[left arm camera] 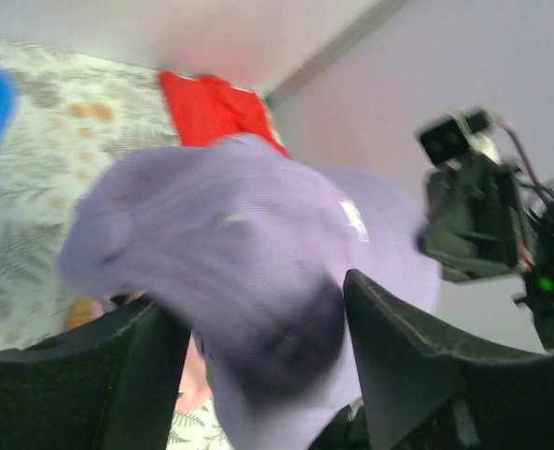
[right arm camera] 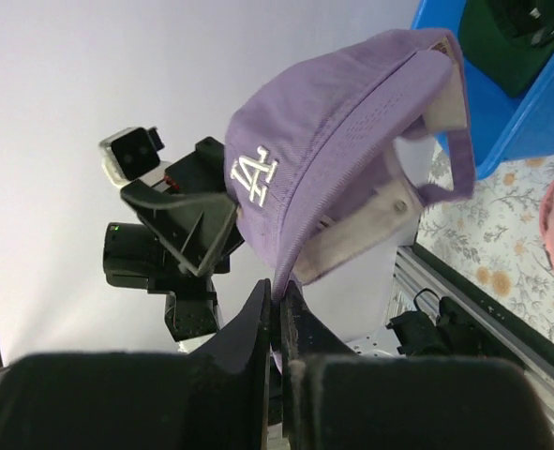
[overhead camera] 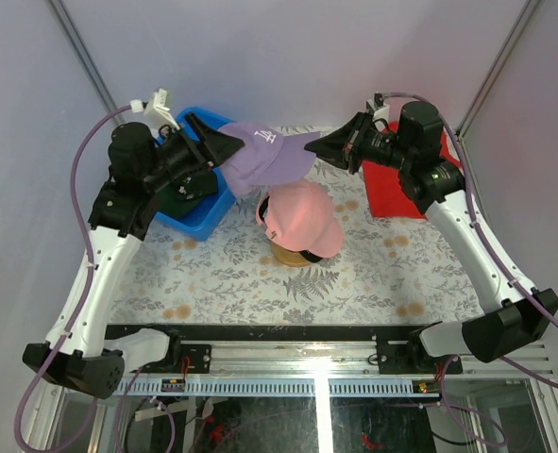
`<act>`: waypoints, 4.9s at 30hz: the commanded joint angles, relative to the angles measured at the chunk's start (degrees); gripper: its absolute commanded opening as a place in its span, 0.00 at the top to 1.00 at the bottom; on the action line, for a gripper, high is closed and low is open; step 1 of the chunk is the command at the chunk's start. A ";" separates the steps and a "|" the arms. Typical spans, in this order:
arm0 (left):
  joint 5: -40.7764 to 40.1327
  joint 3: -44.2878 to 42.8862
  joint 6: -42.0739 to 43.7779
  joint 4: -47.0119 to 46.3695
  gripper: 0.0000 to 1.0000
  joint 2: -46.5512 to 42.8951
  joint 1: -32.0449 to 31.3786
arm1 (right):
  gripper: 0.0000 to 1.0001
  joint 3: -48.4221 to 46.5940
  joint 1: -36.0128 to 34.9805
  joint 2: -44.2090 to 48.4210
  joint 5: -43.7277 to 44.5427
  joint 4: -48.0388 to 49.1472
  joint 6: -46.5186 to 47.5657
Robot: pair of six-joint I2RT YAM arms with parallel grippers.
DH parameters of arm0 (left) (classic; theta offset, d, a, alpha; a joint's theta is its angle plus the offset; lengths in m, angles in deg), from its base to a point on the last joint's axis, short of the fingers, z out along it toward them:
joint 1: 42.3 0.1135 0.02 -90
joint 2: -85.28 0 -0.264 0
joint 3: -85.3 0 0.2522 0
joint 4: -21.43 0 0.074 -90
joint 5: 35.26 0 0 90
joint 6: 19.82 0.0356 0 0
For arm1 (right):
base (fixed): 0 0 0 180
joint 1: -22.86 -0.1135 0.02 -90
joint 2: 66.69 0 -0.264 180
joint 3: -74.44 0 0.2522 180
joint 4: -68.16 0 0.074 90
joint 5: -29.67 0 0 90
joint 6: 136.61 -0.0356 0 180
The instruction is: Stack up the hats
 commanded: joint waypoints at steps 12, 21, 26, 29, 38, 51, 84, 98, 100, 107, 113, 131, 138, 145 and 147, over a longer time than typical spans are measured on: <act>-0.63 20.14 -3.56 4.08 0.39 -5.57 12.05 | 1.00 6.45 4.51 4.69 -4.31 6.26 3.28; 8.58 28.72 -6.49 -3.82 0.59 -9.58 11.31 | 1.00 16.77 9.83 9.96 -6.61 11.40 0.42; 7.99 31.69 -5.72 -5.67 0.53 -8.31 5.07 | 1.00 18.96 11.24 10.87 -7.67 16.43 -3.15; 7.50 33.59 -6.50 -7.88 0.51 -6.52 2.07 | 1.00 19.05 11.27 11.36 -7.66 16.07 -3.18; 4.58 34.03 -7.95 -9.30 0.42 -4.74 1.34 | 1.00 22.55 11.40 15.02 -7.44 15.55 -3.68; 7.10 34.29 -12.65 -16.55 0.36 -1.15 1.19 | 1.00 30.10 11.46 21.57 -6.20 14.72 -4.03; 8.86 26.88 -12.04 -16.76 0.35 9.17 -2.33 | 1.00 32.13 11.37 22.45 -6.18 16.28 -4.45; 8.92 26.24 -11.88 -15.85 0.34 7.39 -2.39 | 1.00 22.66 2.59 13.70 -2.96 20.50 -6.10; 8.72 26.00 -11.47 -15.05 0.34 6.83 -2.29 | 1.00 22.15 1.82 13.05 -2.31 21.21 -6.24; 10.60 26.40 -10.55 -12.37 0.33 3.77 0.66 | 1.00 20.17 1.70 11.99 -1.41 22.42 -6.77; 12.18 26.04 -6.68 -6.65 0.32 0.85 5.25 | 1.00 19.57 1.11 11.21 -1.08 25.00 -8.28; 15.37 30.28 -2.29 -8.16 0.33 4.70 5.08 | 1.00 29.72 0.86 16.10 2.47 27.85 -8.02; 14.62 30.65 -1.62 -9.15 0.34 6.72 4.54 | 1.00 32.41 0.94 17.04 2.97 28.55 -7.89; 14.23 30.25 -0.77 -9.31 0.34 8.39 3.59 | 1.00 33.94 0.98 18.59 3.51 27.66 -6.85; 14.16 30.34 -0.50 -9.27 0.34 9.00 3.26 | 1.00 34.52 1.08 19.02 3.66 27.66 -6.75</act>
